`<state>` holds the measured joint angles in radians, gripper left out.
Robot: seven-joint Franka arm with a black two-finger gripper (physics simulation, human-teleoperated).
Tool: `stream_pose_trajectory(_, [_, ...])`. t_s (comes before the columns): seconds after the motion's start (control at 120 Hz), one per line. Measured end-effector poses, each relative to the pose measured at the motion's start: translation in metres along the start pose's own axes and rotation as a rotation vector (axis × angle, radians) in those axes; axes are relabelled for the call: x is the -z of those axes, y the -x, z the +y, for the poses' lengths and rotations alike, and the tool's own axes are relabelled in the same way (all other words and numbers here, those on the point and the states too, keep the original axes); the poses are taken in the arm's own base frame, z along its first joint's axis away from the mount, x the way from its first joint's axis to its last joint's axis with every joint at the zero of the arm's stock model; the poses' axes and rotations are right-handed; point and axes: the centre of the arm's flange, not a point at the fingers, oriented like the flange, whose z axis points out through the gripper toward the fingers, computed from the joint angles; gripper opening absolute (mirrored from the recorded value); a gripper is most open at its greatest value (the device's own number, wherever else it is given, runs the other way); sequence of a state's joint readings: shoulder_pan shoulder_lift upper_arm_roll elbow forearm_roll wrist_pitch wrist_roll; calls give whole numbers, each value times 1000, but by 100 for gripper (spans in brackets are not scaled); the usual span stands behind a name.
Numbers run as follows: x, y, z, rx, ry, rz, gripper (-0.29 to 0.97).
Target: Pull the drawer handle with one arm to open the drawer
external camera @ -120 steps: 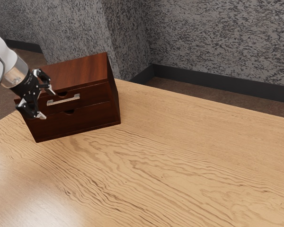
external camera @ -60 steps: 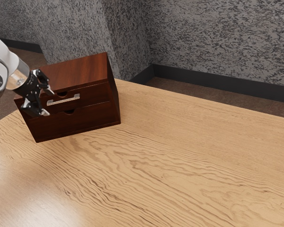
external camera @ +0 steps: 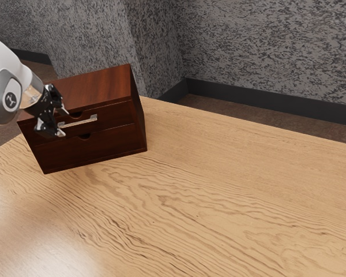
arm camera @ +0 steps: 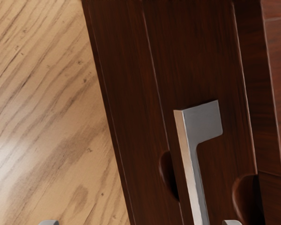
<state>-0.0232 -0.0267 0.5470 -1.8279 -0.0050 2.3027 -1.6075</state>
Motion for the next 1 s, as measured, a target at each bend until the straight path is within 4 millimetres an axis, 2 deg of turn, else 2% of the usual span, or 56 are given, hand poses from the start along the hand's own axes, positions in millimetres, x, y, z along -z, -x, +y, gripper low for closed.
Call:
stream_pose_trajectory(0.433, [-19, -11, 7, 37, 10, 26, 38])
stream_pose_trajectory(0.775, [-22, 26, 6, -9, 10, -3, 37])
stream_pose_trajectory(0.875, [-24, 26, 4, -8, 5, -3, 36])
stream_pose_trajectory(1.0, [-31, 16, 2, 7, -5, 9, 36])
